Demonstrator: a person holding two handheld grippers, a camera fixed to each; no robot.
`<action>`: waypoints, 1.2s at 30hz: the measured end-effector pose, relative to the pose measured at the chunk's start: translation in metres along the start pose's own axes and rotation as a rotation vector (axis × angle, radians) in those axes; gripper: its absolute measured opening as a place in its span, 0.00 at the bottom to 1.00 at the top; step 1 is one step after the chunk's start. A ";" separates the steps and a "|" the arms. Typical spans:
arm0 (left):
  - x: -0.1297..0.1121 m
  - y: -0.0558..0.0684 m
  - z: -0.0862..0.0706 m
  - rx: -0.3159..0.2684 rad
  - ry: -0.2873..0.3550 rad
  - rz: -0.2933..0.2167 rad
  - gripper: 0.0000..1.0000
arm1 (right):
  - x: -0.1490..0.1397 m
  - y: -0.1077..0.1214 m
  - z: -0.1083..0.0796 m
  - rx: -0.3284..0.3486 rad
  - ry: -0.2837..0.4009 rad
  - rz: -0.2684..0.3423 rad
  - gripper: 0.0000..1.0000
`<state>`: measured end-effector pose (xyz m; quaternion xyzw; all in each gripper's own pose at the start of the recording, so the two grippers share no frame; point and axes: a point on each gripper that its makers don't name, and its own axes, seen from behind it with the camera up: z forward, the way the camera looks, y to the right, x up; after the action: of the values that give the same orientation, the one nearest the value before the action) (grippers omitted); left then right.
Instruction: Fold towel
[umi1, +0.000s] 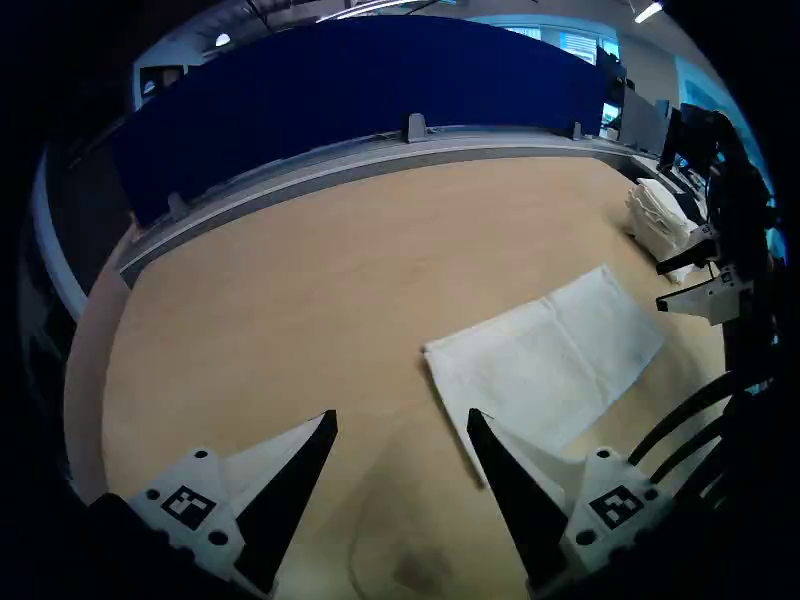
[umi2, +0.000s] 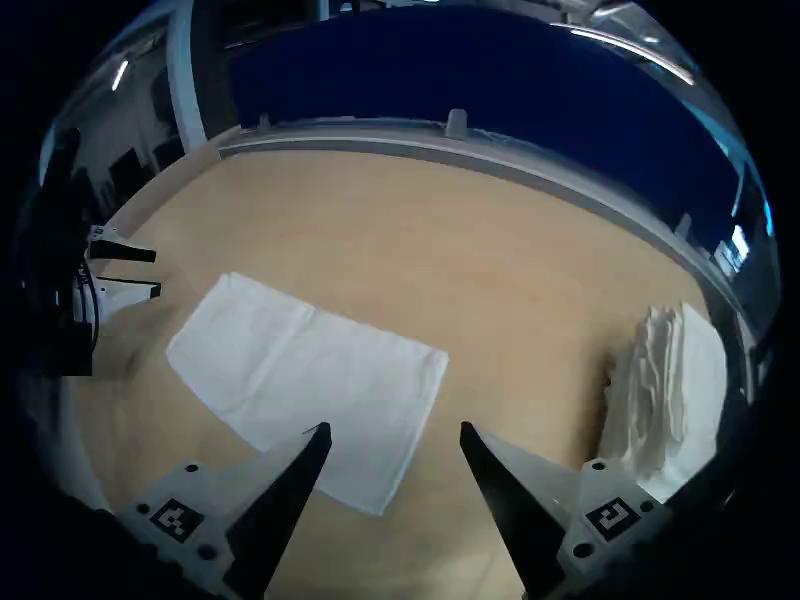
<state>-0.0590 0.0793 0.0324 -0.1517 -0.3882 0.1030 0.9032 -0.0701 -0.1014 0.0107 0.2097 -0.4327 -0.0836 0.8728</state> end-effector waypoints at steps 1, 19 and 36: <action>-0.003 -0.002 -0.004 0.007 0.001 -0.004 0.97 | -0.003 -0.002 -0.001 0.005 -0.003 -0.008 1.00; -0.081 -0.004 -0.071 0.086 -0.033 -0.113 0.97 | -0.068 -0.025 -0.003 0.076 -0.089 -0.120 0.96; -0.096 0.002 -0.088 0.091 -0.042 -0.151 0.97 | -0.081 -0.028 0.005 0.105 -0.112 -0.136 0.34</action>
<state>-0.0593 0.0353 -0.0902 -0.0787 -0.4124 0.0552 0.9059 -0.1231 -0.1011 -0.0572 0.2791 -0.4692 -0.1314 0.8275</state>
